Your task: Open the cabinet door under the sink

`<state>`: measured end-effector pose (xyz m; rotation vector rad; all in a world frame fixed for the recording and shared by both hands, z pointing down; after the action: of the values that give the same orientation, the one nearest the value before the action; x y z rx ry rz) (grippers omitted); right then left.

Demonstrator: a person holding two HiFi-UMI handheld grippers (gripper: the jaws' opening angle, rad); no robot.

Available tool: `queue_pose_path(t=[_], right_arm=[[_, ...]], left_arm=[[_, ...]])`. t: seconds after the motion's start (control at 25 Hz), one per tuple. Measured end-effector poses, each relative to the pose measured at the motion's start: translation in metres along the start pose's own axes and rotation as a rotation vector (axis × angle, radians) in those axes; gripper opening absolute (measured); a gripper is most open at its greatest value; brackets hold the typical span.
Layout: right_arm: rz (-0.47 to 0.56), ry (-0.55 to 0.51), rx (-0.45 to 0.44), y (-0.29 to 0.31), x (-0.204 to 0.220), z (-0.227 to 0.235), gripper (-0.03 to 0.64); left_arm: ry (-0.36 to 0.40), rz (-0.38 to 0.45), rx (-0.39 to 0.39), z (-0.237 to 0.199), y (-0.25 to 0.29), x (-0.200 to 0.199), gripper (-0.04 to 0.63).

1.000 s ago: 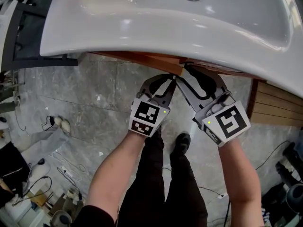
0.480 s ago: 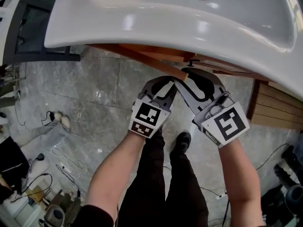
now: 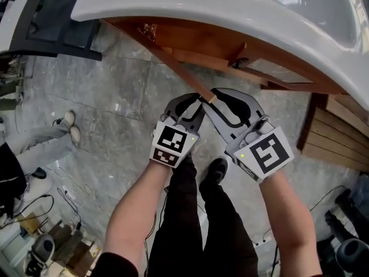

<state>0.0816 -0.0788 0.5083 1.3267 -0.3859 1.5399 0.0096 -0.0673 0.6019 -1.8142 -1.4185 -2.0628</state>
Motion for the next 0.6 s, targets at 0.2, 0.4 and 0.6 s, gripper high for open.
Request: queue_pose_path(t=[0.2, 0.4, 0.6], right_arm=[[-0.018, 0.016, -0.051, 0.005, 0.006, -0.023, 0.114], [-0.026, 0.023, -0.048, 0.011, 0.013, -0.053, 0.114], [-0.012, 0.058, -0.05, 0.02, 0.02, -0.083, 0.117]], left_arm=[[-0.006, -0.008, -0.044, -0.002, -0.02, 0.013, 0.103], [0.022, -0.021, -0.055, -0.003, -0.046, 0.03, 0.103], [0.025, -0.031, -0.063, -0.008, -0.073, 0.046, 0.109]])
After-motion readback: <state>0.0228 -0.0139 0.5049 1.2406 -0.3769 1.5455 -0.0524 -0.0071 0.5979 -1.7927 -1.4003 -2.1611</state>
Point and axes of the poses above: the fingertips, and each gripper's own axes: y forward along the fingers, z to its right, x out of its underside, the point moved 5 cm from there along -y, backward along the fingers, and after that the axes turned 4 degrees about y, right-handed, at the moved point
